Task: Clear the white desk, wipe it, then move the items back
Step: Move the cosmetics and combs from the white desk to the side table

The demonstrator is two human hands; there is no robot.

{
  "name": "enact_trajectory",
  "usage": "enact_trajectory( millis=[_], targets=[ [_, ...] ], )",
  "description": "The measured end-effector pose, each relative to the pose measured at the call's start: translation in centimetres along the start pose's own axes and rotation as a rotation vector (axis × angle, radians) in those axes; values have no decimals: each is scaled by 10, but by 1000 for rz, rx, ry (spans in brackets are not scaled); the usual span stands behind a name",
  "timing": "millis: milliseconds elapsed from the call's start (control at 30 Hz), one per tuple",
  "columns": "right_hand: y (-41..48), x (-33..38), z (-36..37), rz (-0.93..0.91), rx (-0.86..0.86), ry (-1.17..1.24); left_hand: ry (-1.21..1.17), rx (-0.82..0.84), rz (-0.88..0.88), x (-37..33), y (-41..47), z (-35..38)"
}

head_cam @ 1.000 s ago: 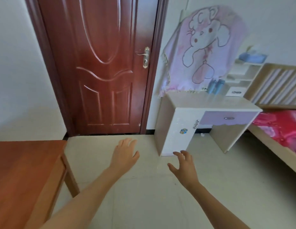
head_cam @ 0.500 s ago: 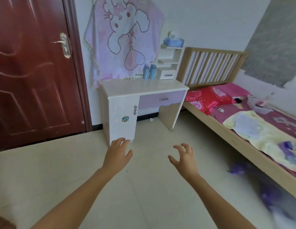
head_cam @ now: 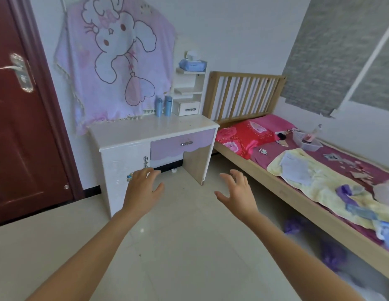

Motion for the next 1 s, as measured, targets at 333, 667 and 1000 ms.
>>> enact_trajectory(
  millis=[333, 667, 1000],
  targets=[
    [127, -49, 26, 69, -13, 13, -20, 13, -53, 43, 143, 45],
    [203, -164, 74, 224, 69, 112, -22, 161, -143, 27, 228, 158],
    [354, -238, 84, 9, 136, 209, -123, 9, -231, -42, 336, 238]
  ],
)
Point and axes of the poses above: each hand's wrist, its own y-axis towards the middle knuckle, its own z-axis out of the palm, x = y × z, the point moved 1 cm from there along y, towards the middle knuckle, and after that the axes turned 3 degrees about y, right-handed, at the moved point
